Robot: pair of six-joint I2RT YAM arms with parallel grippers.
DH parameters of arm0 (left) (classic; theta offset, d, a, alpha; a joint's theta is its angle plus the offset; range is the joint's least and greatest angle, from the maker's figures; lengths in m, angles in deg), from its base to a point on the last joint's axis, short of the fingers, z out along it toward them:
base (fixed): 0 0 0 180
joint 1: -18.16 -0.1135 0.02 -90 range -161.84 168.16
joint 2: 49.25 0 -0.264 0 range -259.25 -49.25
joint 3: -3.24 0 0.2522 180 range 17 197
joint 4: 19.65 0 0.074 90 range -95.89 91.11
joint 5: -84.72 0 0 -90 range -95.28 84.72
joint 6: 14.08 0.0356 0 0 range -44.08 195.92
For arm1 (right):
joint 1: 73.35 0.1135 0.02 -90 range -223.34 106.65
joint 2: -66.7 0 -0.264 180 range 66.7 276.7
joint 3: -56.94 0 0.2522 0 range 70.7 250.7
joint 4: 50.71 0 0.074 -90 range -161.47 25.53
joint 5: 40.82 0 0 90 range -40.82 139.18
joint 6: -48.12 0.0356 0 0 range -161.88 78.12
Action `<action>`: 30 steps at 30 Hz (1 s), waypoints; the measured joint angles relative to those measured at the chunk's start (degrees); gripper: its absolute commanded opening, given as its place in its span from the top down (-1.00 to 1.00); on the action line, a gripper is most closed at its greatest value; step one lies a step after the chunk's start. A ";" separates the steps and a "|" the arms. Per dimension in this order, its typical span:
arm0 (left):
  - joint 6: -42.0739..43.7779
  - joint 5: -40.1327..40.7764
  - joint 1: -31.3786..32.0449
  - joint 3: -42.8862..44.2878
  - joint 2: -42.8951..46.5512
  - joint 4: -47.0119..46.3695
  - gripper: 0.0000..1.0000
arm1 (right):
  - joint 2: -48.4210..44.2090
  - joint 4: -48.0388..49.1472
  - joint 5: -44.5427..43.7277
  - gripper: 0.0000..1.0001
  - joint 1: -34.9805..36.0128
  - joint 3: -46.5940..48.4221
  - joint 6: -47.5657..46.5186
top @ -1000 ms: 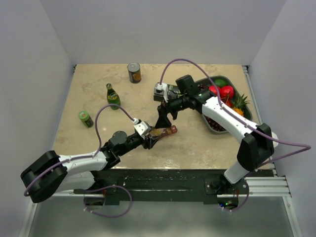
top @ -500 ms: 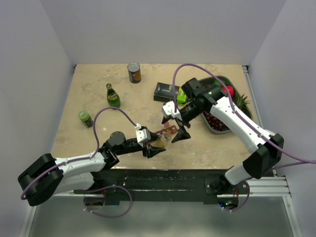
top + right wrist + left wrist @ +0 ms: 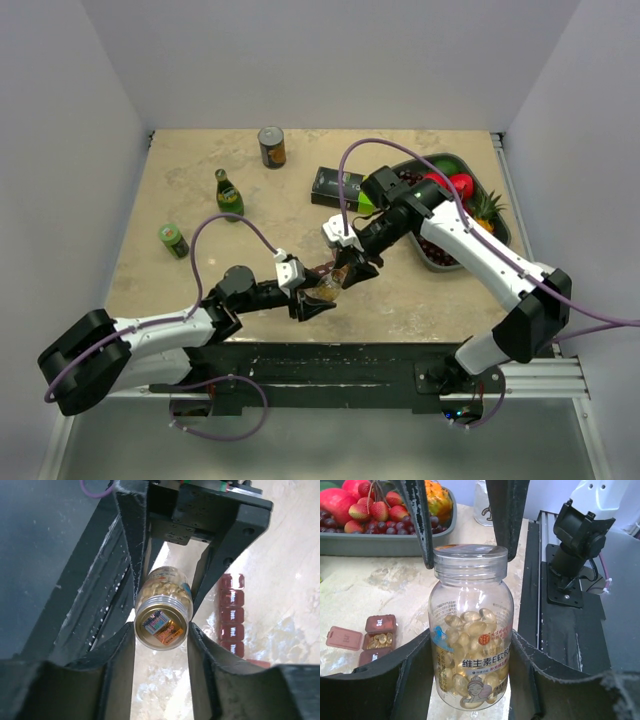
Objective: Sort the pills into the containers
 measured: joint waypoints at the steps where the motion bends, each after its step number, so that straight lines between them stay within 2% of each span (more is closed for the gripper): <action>1: -0.04 0.13 0.00 0.00 -0.04 0.02 1.00 | 0.00 0.63 -0.02 0.39 0.00 -0.17 1.66; 8: 0.13 5.38 0.09 -0.13 0.02 2.25 1.00 | -2.16 13.75 -0.26 0.60 -0.92 -6.69 21.40; 12: 0.07 11.17 0.33 -1.16 0.22 3.15 1.00 | -2.38 25.07 -0.59 0.59 -1.49 -11.39 36.33; 16: -0.31 17.20 0.33 -1.81 0.48 3.76 1.00 | -1.22 35.63 -1.09 0.05 -1.60 -13.75 48.81; 17: -0.33 18.32 0.33 -1.88 0.63 3.87 1.00 | -0.81 37.53 -1.05 -0.30 -1.64 -13.90 50.97; 19: -0.09 20.24 0.33 -2.19 1.07 3.74 1.00 | -0.17 40.06 -0.92 -0.62 -1.73 -13.94 54.10; 20: -0.02 21.05 0.33 -2.38 1.25 3.50 1.00 | -0.04 40.41 -0.37 -0.85 -1.68 -13.94 54.95; 21: 0.17 21.42 0.33 -2.69 1.40 3.30 1.00 | -0.02 40.41 0.02 -0.97 -1.57 -13.94 55.06; 26: 0.61 19.76 0.31 -4.15 1.70 2.58 1.00 | -0.11 36.89 0.63 -0.98 -1.95 -12.46 49.59; 30: 0.66 16.44 0.31 -4.63 1.92 2.10 1.00 | -1.25 30.12 1.84 -0.98 -4.17 -9.94 38.47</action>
